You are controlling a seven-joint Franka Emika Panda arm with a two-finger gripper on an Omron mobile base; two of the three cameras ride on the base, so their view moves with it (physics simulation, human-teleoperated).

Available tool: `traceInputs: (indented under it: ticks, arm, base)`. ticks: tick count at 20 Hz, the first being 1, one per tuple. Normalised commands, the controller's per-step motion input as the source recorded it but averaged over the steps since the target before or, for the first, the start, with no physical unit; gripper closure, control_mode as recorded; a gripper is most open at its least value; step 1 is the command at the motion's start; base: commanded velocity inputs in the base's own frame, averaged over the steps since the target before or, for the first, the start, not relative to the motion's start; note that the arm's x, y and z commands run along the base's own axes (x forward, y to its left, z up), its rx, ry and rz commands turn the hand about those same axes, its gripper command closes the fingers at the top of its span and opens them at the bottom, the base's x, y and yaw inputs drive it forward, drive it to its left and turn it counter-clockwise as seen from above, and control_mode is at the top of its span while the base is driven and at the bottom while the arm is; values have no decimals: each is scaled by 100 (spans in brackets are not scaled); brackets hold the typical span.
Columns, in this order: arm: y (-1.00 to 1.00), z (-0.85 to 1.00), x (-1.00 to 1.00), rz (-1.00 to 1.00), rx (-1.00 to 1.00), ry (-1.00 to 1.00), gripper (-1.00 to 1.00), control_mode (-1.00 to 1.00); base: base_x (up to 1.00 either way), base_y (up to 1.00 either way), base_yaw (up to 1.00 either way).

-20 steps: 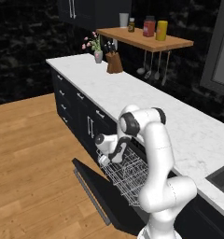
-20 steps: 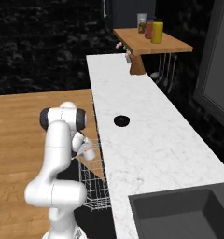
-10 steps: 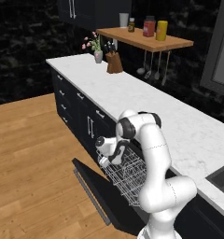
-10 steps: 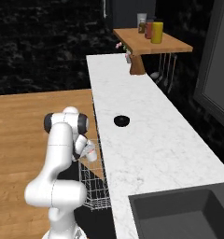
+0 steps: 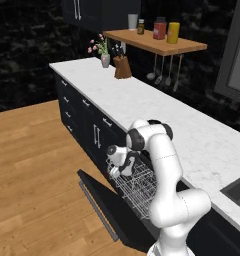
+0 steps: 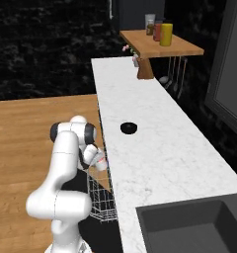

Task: Pick up the cup and bowl from the counter, place them in the dishwasher, and close the dishwasher door.

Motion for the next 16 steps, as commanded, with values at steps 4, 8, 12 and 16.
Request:
traceInputs:
  ticks: [4, 8, 12, 16]
  arm:
    - [1, -17, 2, 1, 0, 1, -100, -100]
    - [9, -1, -19, 3, 0, 0, -100, -100]
    - [42, 26, -56, 4, 0, -8, -100, -100]
    - [65, 54, -70, 6, 0, -12, -100, -100]
  base:
    - [0, 0, 0]
    - [0, 0, 0]
    - [0, 0, 0]
    - [0, 0, 0]
